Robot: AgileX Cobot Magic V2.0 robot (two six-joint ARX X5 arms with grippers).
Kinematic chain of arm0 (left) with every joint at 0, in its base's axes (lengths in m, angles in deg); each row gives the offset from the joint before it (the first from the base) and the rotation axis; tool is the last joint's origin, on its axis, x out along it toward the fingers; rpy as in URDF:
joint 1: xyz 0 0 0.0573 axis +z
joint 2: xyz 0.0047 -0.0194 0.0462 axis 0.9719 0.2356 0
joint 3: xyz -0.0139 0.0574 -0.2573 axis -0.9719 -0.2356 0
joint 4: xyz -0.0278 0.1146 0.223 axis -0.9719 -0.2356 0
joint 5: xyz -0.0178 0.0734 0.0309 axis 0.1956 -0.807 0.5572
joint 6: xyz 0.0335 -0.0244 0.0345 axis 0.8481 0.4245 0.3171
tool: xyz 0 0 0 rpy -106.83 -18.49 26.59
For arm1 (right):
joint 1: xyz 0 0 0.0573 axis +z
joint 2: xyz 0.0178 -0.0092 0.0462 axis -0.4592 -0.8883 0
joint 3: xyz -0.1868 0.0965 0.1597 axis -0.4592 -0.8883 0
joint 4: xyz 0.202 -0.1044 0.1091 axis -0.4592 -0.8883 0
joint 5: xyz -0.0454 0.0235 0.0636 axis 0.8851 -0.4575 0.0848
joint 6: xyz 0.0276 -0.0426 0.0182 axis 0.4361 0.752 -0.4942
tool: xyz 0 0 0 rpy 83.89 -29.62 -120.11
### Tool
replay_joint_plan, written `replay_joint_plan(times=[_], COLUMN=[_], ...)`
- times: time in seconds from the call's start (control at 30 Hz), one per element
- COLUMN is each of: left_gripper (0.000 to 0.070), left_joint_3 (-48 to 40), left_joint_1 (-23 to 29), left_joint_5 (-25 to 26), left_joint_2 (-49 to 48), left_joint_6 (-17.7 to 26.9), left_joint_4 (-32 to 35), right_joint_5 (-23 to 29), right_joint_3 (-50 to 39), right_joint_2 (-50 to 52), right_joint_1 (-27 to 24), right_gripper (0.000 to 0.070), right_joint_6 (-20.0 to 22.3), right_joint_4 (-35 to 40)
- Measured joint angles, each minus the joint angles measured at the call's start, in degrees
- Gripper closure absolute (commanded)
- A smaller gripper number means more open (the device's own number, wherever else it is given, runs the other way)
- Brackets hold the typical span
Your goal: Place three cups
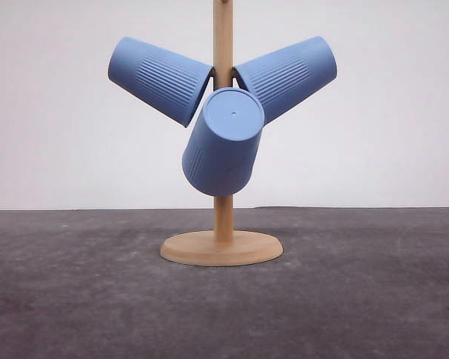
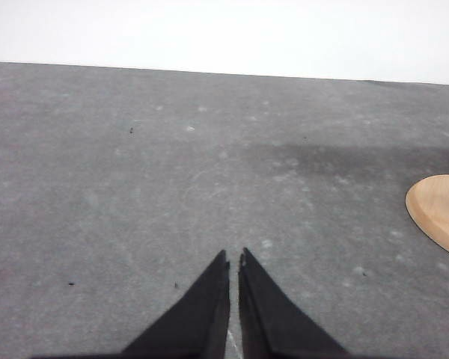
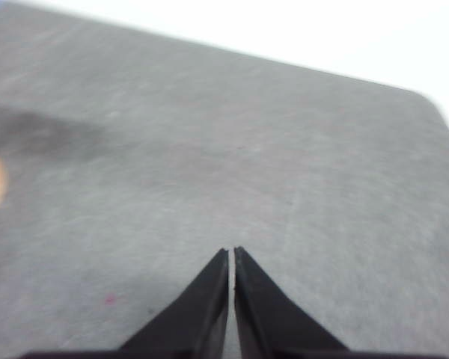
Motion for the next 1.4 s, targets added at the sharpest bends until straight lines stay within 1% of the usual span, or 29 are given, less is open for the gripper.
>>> replay_joint_plan(times=[0.2, 0.3, 0.4, 0.6, 1.4], left_gripper=[0.0700, 0.0700, 0.0700, 0.0700, 0.0700], left_joint_3=[0.00, 0.00, 0.00, 0.00, 0.00], left_joint_1=[0.00, 0.00, 0.00, 0.00, 0.00], left_joint_5=[0.00, 0.00, 0.00, 0.00, 0.00], left_joint_2=[0.00, 0.00, 0.00, 0.00, 0.00], left_joint_6=[0.00, 0.00, 0.00, 0.00, 0.00], left_joint_4=[0.00, 0.02, 0.00, 0.00, 0.00], right_joint_5=[3.64, 3.74, 3.74, 3.81, 3.72], right_joint_3=[-16.93, -22.29, -25.22, -26.46, -26.57], right_joint_2=[13.17, 17.62, 20.83, 25.33, 25.25], right_joint_1=[-0.02, -0.02, -0.02, -0.02, -0.02], right_gripper=[0.0691, 0.0691, 0.0691, 0.0691, 0.0691], right_joint_6=[-4.68, -5.64, -6.01, -6.54, -6.88], right_joint_4=[8.07, 8.61, 8.73, 11.30, 12.08])
